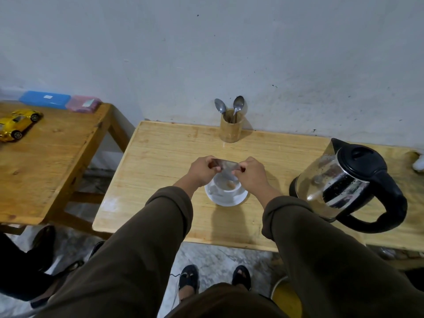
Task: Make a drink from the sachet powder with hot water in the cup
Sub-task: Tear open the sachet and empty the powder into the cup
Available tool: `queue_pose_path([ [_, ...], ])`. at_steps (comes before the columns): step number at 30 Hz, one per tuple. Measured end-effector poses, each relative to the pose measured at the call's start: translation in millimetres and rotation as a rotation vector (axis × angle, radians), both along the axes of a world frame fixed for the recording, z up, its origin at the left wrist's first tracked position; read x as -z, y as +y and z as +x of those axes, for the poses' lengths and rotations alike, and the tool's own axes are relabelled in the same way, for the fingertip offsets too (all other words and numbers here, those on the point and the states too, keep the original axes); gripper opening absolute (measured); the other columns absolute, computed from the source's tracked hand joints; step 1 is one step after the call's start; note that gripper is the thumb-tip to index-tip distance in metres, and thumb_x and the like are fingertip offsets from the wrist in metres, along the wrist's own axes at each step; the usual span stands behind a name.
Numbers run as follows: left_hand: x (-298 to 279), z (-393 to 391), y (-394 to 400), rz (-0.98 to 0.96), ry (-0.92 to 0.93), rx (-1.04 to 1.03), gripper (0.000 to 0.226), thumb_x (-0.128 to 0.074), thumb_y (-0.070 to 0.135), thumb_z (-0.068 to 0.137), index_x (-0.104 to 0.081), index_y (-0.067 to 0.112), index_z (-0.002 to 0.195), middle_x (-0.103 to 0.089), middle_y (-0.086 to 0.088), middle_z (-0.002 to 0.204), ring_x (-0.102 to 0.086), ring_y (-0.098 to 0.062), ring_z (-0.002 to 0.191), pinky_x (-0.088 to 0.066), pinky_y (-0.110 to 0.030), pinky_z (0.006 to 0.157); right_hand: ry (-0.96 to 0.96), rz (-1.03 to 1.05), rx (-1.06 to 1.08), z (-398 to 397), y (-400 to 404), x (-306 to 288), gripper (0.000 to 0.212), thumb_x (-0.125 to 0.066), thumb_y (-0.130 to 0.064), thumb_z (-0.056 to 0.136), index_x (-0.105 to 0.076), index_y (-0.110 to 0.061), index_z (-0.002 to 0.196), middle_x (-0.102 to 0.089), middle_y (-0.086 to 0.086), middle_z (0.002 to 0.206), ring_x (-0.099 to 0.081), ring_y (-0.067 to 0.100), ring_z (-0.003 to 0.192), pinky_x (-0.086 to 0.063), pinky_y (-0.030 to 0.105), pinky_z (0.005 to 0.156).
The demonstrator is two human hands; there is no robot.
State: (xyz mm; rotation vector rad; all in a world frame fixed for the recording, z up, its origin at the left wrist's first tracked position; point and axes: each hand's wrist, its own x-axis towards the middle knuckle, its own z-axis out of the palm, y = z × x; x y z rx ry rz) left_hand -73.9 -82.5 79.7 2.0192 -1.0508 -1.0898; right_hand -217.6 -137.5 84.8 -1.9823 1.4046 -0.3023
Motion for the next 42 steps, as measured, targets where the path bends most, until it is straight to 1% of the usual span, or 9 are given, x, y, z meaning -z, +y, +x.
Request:
queue_pose_path([
  [10, -5.2, 5.0, 1.1, -0.041, -0.051, 0.026, 0.018, -0.062, 0.009, 0.088, -0.069, 0.006, 0.105, -0.061, -0.001, 0.091, -0.053, -0.017, 0.09, -0.039, -0.025, 0.079, -0.031, -0.026, 0.048, 10.6, 2.9, 2.7, 0.017, -0.07, -0.011, 0.079, -0.061, 0.0, 0.069, -0.047, 0.006, 0.085, -0.045, 0.019, 0.079, -0.032, 0.025, 0.068],
  [16, -10.4, 4.3, 0.6, -0.085, -0.062, 0.053, 0.017, -0.058, 0.007, 0.092, -0.069, 0.004, 0.104, -0.062, 0.001, 0.091, -0.053, -0.014, 0.088, -0.041, -0.02, 0.069, 0.015, -0.035, 0.095, 11.3, 1.6, 6.0, 0.023, -0.077, -0.016, 0.075, -0.068, 0.005, 0.078, -0.049, 0.004, 0.083, -0.047, 0.017, 0.077, -0.026, 0.021, 0.051],
  [21, -9.5, 5.0, -0.3, -0.109, -0.001, 0.011, 0.019, -0.054, 0.009, 0.095, -0.07, 0.005, 0.104, -0.074, -0.012, 0.106, -0.063, -0.019, 0.1, -0.047, -0.032, 0.096, 0.027, -0.001, 0.082, 8.0, -0.3, 3.1, 0.015, -0.066, -0.016, 0.083, -0.058, -0.005, 0.076, -0.047, 0.005, 0.086, -0.046, 0.018, 0.079, -0.025, 0.02, 0.053],
  [24, -9.9, 3.9, -1.5, -0.12, 0.007, 0.004, 0.02, -0.053, 0.01, 0.095, -0.071, 0.005, 0.105, -0.074, -0.012, 0.108, -0.061, -0.015, 0.097, -0.046, -0.028, 0.094, 0.06, 0.026, 0.079, 6.5, -2.1, 1.0, 0.015, -0.061, -0.016, 0.086, -0.056, -0.005, 0.077, -0.047, 0.004, 0.088, -0.048, 0.02, 0.081, -0.026, 0.019, 0.054],
  [26, -10.0, 4.1, -2.3, -0.114, 0.01, -0.005, 0.021, -0.053, 0.01, 0.096, -0.07, 0.005, 0.105, -0.073, -0.011, 0.101, -0.062, -0.016, 0.097, -0.046, -0.029, 0.093, 0.076, 0.032, 0.044, 5.2, -1.3, -1.8, 0.029, -0.06, -0.016, 0.087, -0.049, -0.015, 0.06, -0.045, 0.003, 0.084, -0.046, 0.022, 0.081, -0.029, 0.021, 0.065],
  [30, -9.6, 4.9, -3.3, -0.101, 0.007, 0.007, 0.02, -0.054, 0.009, 0.095, -0.07, 0.003, 0.106, -0.067, -0.003, 0.092, -0.06, -0.015, 0.093, -0.044, -0.021, 0.079, 0.038, 0.037, 0.06, 4.1, 1.0, -8.4, 0.046, -0.062, -0.015, 0.085, -0.035, -0.022, 0.049, -0.044, 0.005, 0.084, -0.043, 0.02, 0.079, -0.03, 0.022, 0.065],
  [35, -9.7, 3.0, -2.4, -0.124, -0.001, 0.031, 0.017, -0.059, 0.007, 0.091, -0.071, 0.006, 0.102, -0.066, 0.003, 0.08, -0.059, -0.014, 0.09, -0.047, -0.025, 0.085, 0.016, 0.014, 0.065, 6.2, 3.8, -4.8, 0.031, -0.069, -0.011, 0.08, -0.05, -0.008, 0.055, -0.045, 0.006, 0.085, -0.043, 0.019, 0.078, -0.025, 0.011, 0.051],
  [37, -10.1, 2.6, -2.2, -0.129, -0.005, 0.036, 0.017, -0.058, 0.005, 0.091, -0.072, 0.006, 0.101, -0.068, -0.001, 0.087, -0.061, -0.015, 0.091, -0.049, -0.031, 0.093, -0.006, 0.016, 0.075, 7.6, 4.9, -3.1, 0.02, -0.073, -0.011, 0.078, -0.059, -0.004, 0.066, -0.046, 0.006, 0.085, -0.044, 0.019, 0.078, -0.029, 0.019, 0.054],
  [42, -11.3, 2.7, -1.5, -0.139, 0.02, 0.019, 0.02, -0.054, 0.003, 0.092, -0.073, 0.004, 0.099, -0.07, -0.005, 0.091, -0.065, -0.016, 0.093, -0.053, -0.035, 0.098, -0.021, 0.028, 0.118, 7.0, 6.0, -1.7, 0.034, -0.077, -0.012, 0.075, -0.049, -0.008, 0.056, -0.039, -0.003, 0.068, -0.046, 0.019, 0.076, -0.034, 0.025, 0.067],
])
